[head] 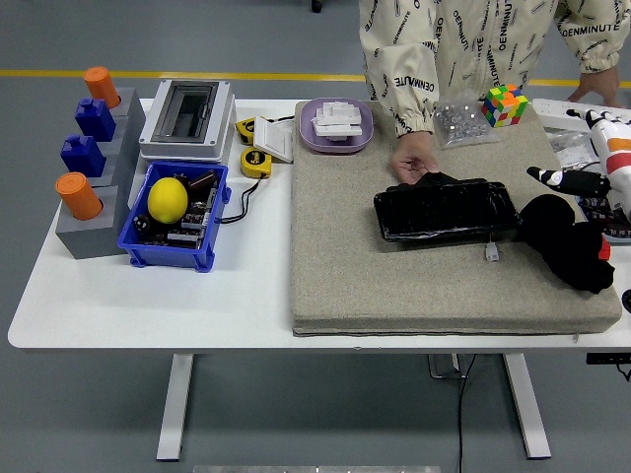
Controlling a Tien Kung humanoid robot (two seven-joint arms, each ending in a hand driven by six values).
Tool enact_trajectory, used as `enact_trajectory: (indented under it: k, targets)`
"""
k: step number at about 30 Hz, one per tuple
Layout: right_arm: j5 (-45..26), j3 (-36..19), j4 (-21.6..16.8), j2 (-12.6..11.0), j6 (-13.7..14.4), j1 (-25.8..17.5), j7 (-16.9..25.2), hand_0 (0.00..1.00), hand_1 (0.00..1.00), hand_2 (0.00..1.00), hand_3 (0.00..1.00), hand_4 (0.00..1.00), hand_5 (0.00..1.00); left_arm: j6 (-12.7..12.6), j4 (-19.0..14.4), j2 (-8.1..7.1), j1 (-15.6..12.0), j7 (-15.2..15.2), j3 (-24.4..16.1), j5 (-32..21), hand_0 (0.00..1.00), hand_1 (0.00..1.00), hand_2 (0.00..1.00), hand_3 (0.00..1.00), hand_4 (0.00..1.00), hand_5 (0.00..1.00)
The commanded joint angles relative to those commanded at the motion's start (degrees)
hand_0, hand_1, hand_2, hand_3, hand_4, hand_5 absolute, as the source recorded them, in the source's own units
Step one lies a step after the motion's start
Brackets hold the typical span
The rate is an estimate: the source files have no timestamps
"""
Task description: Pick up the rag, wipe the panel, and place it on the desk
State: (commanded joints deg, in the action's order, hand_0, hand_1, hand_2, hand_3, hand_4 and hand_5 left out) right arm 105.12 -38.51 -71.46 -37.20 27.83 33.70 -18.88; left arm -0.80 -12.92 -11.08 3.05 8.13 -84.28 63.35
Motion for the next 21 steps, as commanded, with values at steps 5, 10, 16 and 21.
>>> enact_trajectory:
  k: [5, 10, 16, 21]
  targets:
    - [0.27, 0.21, -0.12, 0.04, -0.11, -0.04, 0.00, 0.862, 0.819, 0.883, 0.882, 0.998, 0.590, 0.02, 0.06, -0.20, -0.26, 0.01, 0.54, -0.16, 0.608, 0.640, 0.655, 0.562, 0.628, 0.441]
    - [0.21, -0.03, -0.12, -0.18, -0.23, -0.05, -0.02, 0.862, 0.819, 0.883, 0.882, 0.998, 0.590, 0.07, -0.01, -0.32, -0.11, -0.01, 1.32, -0.44, 0.608, 0.640, 0.655, 0.562, 0.628, 0.441]
    - [0.36, -0.64, -0.36, -0.73, -0.29, -0.10, -0.02, 0.862, 0.819, 0.883, 0.881, 0.998, 0.588, 0.09, -0.04, -0.45, 0.16, -0.04, 2.00, -0.55, 0.609, 0.640, 0.655, 0.561, 0.628, 0.442]
    - [0.40, -0.71, -0.41, -1.04, -0.28, -0.01, 0.08, 0.862, 0.819, 0.883, 0.880, 0.998, 0.586, 0.08, 0.02, -0.54, 0.11, -0.05, 2.15, -0.53, 0.609, 0.640, 0.655, 0.562, 0.628, 0.441]
